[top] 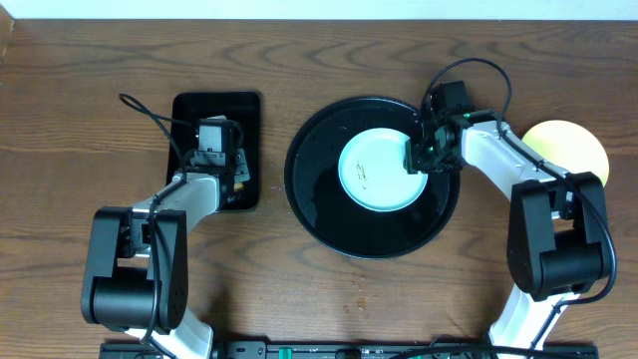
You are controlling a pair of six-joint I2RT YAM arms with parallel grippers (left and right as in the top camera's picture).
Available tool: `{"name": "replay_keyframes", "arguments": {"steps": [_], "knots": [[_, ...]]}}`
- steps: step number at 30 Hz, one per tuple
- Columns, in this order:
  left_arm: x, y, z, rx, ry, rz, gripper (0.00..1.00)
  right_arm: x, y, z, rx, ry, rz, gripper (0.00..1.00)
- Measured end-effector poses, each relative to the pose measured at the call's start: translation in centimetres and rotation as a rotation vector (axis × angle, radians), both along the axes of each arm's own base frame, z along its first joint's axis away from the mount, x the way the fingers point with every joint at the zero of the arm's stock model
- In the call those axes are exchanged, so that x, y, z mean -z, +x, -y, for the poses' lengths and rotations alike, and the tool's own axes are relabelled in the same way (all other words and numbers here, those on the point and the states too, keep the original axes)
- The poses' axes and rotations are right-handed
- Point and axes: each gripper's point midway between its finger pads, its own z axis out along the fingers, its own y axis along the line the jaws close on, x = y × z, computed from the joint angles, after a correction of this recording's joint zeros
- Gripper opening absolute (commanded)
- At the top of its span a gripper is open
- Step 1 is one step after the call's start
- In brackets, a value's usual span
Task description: Clean dirty plates on tray and stack at the side
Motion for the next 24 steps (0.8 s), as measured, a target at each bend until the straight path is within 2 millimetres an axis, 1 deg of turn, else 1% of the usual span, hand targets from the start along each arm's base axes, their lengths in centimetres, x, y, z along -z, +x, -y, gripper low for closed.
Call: {"name": "replay_keyframes", "arguments": {"steps": [1,2,3,4,8,9,10,11,12,13,14,15,16,17,18,21,23,24], "knots": [[0.0,0.0,-0.1,-0.001,0.004,0.0,0.25,0.0,0.0,0.0,0.0,0.0,0.0,0.54],[0.0,0.0,-0.1,-0.003,0.007,0.0,0.42,0.0,0.0,0.0,0.0,0.0,0.001,0.53],[0.0,0.0,-0.2,-0.005,0.009,0.002,0.67,0.0,0.0,0.0,0.0,0.0,0.001,0.54],[0.0,0.1,-0.3,-0.006,0.014,0.004,0.77,0.0,0.0,0.0,0.0,0.0,0.001,0.54],[-0.2,0.4,-0.7,-0.024,0.022,0.02,0.77,0.0,0.0,0.0,0.0,0.0,0.001,0.55],[-0.1,0.3,-0.8,-0.026,0.023,0.017,0.75,0.0,0.0,0.0,0.0,0.0,0.002,0.55],[0.0,0.2,-0.8,-0.026,0.024,0.009,0.69,0.0,0.1,0.0,0.0,0.001,0.003,0.56],[0.0,0.0,-0.8,-0.026,0.024,-0.003,0.56,0.0,0.1,0.0,0.0,0.001,0.004,0.56],[0.1,-0.2,-0.8,-0.026,0.025,-0.019,0.36,0.0,0.1,0.0,0.0,0.001,0.004,0.56],[0.1,-0.6,-0.8,-0.029,0.024,-0.042,0.3,0.0,0.1,0.0,-0.001,0.002,0.005,0.57],[0.2,-0.8,-0.9,-0.033,0.025,-0.054,0.29,0.0,0.1,0.0,-0.001,0.002,0.006,0.57],[0.2,-1.1,-0.9,-0.03,0.031,-0.07,0.35,0.0,0.2,-0.1,-0.001,0.002,0.007,0.57],[0.2,-1.3,-1.0,-0.031,0.033,-0.075,0.58,0.0,0.2,0.0,-0.001,0.002,0.007,0.57],[0.2,-1.3,-1.0,-0.033,0.035,-0.075,0.75,0.0,0.2,0.0,0.0,0.002,0.007,0.57],[0.1,-1.2,-1.1,-0.033,0.038,-0.074,0.78,0.0,0.2,0.0,-0.001,0.002,0.007,0.57],[0.0,-1.2,-1.3,-0.042,0.039,-0.069,0.8,0.0,0.2,0.0,-0.001,0.002,0.008,0.57],[0.0,-1.4,-1.3,-0.048,0.04,-0.076,0.8,0.0,0.2,0.0,-0.001,0.002,0.008,0.58],[0.0,-1.5,-1.3,-0.05,0.039,-0.082,0.77,0.0,0.2,0.0,-0.001,0.002,0.008,0.59]]}}
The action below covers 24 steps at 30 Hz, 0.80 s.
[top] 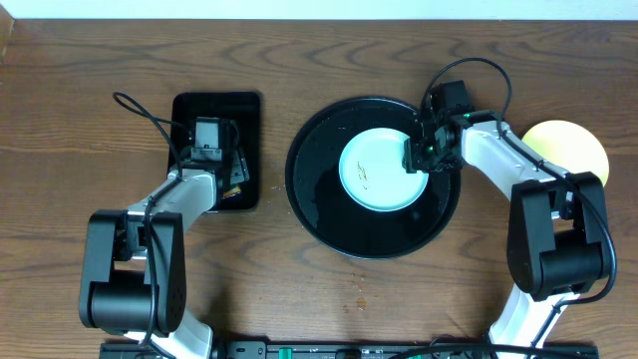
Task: Clean dirty plates on tray and stack at the side
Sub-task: 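Lift the sponge from the black tray and carry it to the plate, left gripper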
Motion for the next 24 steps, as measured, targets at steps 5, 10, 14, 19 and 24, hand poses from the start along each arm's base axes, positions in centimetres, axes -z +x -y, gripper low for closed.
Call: {"name": "replay_keyframes", "arguments": {"steps": [5,10,14,19,24], "knots": [[0.1,-1.0,0.2,-0.001,-0.007,-0.046,0.2,0.0,0.1,-0.1,-0.001,0.003,0.004,0.61],[0.1,-0.6,0.2,0.015,0.004,-0.029,0.07,-0.1,0.2,-0.1,-0.002,0.005,0.007,0.69],[-0.2,-0.3,0.1,0.023,0.008,-0.021,0.07,-0.1,0.4,-0.1,-0.004,0.002,0.024,0.7],[-3.5,0.8,-0.1,0.027,0.002,0.074,0.07,-0.1,0.5,0.0,-0.006,-0.004,0.034,0.68],[-14.2,3.1,0.0,0.028,-0.008,0.389,0.07,0.0,0.5,-0.1,-0.011,-0.018,0.04,0.7]]}}
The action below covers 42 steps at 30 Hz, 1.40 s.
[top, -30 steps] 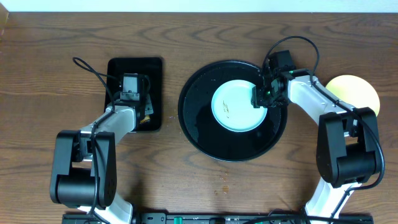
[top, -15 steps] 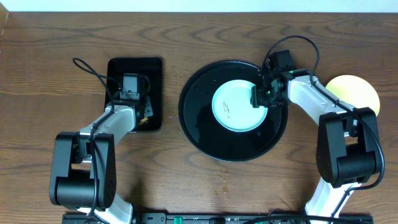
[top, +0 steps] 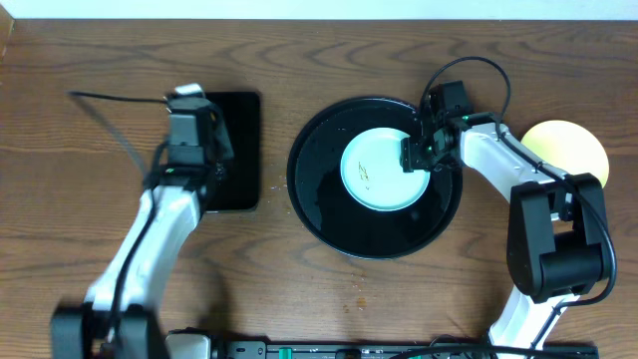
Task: Clean dirty plates on tray and stack at the side
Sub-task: 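Lift the sponge from the black tray and carry it to the plate, left gripper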
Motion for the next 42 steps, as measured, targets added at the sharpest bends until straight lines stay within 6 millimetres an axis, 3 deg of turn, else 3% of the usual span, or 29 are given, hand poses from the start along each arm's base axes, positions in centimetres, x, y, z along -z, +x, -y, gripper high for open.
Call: {"name": "replay_keyframes", "arguments": {"steps": [3,6,21,23,28,38,42], "knots": [[-5.3,0.1,0.0,0.002,-0.005,0.142,0.07,0.0,0.0,0.0,-0.002,-0.007,0.002,0.7],[-7.4,-0.2,0.0,0.004,-0.005,0.195,0.08,0.0,0.0,0.0,-0.002,-0.006,0.002,0.73],[-5.6,0.2,0.0,0.037,0.042,0.138,0.08,0.0,0.0,-0.2,-0.02,-0.003,0.005,0.74],[-5.5,0.2,0.0,0.037,0.043,0.136,0.08,0.0,0.0,-0.2,-0.021,-0.005,0.005,0.68],[-4.9,-0.2,0.2,0.049,0.039,0.106,0.08,0.2,0.0,0.6,-0.021,-0.042,0.012,0.22],[-2.8,-1.5,1.2,0.106,0.012,0.004,0.08,0.4,-0.5,0.8,0.132,-0.01,-0.036,0.17],[-2.4,-1.9,1.2,0.111,0.008,-0.019,0.08,0.3,-0.5,0.6,0.168,0.025,-0.049,0.21]]}}
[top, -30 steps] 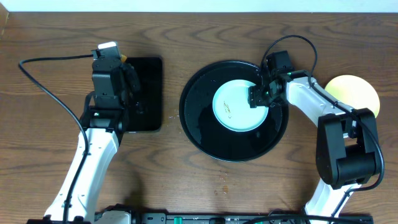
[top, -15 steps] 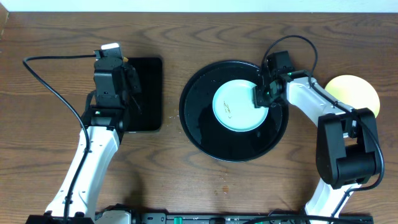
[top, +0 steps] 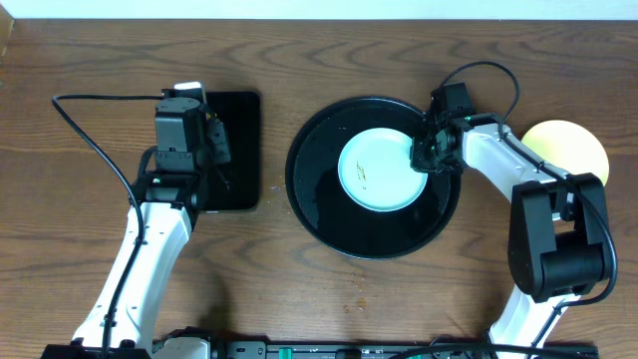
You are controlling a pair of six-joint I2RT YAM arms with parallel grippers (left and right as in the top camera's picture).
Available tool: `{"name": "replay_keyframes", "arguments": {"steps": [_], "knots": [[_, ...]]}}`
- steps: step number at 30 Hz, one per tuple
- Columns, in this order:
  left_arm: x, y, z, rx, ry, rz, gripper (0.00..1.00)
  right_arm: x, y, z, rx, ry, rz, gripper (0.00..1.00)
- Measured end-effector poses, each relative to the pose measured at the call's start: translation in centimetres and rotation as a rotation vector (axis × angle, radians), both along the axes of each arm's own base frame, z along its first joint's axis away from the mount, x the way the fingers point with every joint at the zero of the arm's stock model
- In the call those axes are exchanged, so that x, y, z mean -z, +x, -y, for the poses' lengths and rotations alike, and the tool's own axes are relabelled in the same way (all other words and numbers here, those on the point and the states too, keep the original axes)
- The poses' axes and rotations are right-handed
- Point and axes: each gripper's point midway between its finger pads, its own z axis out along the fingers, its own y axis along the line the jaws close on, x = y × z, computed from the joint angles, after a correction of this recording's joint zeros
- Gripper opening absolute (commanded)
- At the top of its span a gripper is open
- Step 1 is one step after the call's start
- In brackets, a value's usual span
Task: Clean dirty plates on tray and stack at the side
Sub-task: 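Lift the sponge from the black tray and carry it to the plate, left gripper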
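Note:
A pale turquoise plate [top: 374, 172] with small dark marks lies in the round black tray [top: 319, 204] at the table's middle. My right gripper [top: 419, 157] is shut on the plate's right rim. My left gripper [top: 213, 143] hangs raised over the left part of the black rectangular dish [top: 239, 160]. It is shut on a sponge, of which only a yellowish bit shows under the wrist. The dish itself looks bare.
A yellow plate [top: 573, 148] lies on the table at the far right, beside the right arm. The left arm's cable [top: 90, 135] loops out over the table to the left. Small crumbs [top: 359, 289] dot the wood in front of the round tray.
The left arm has shifted a little toward the front and stays raised over the black dish. The right gripper has moved slightly right, still at the plate's rim.
At first my left gripper was down in the black dish on a yellowish sponge, and stayed there. Later it stood raised with the dish bare beneath it, as it does now. My right gripper kept hold of the turquoise plate's right rim throughout.

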Motion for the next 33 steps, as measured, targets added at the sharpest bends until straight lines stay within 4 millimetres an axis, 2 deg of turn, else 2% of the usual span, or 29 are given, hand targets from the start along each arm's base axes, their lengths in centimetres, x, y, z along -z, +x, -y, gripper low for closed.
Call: {"name": "replay_keyframes", "arguments": {"steps": [3,6,12,17,20,24,27,29,33], "knots": [[0.1,-0.1,0.0,0.002,-0.002,-0.006,0.08,-0.1,0.2,-0.2,-0.009,0.007,0.008,0.27],[0.2,-0.2,0.3,0.014,-0.011,-0.012,0.07,-0.2,0.7,-0.6,-0.061,0.018,0.04,0.28],[0.6,-0.5,1.0,0.046,-0.035,-0.032,0.07,-0.1,0.4,-1.0,-0.071,0.042,0.027,0.12],[0.7,-0.5,1.1,0.052,-0.041,-0.037,0.07,-0.1,-0.1,-1.7,-0.056,0.089,0.001,0.08],[0.9,-0.7,1.2,0.057,-0.046,-0.046,0.07,-0.1,-0.4,-2.0,-0.069,0.108,-0.005,0.01],[1.2,-1.0,1.4,0.065,-0.052,-0.063,0.07,-0.1,-0.5,-2.2,-0.085,0.11,-0.005,0.01],[1.2,-1.0,1.5,0.067,-0.055,-0.067,0.07,-0.1,-0.5,-2.1,-0.089,0.099,-0.002,0.13],[1.5,-1.3,1.5,0.07,-0.058,-0.085,0.08,0.0,-0.4,-2.1,-0.095,0.084,0.003,0.16],[2.5,-2.3,2.3,0.098,-0.092,-0.197,0.07,0.0,-0.5,-2.3,-0.108,0.059,0.008,0.05]]}}
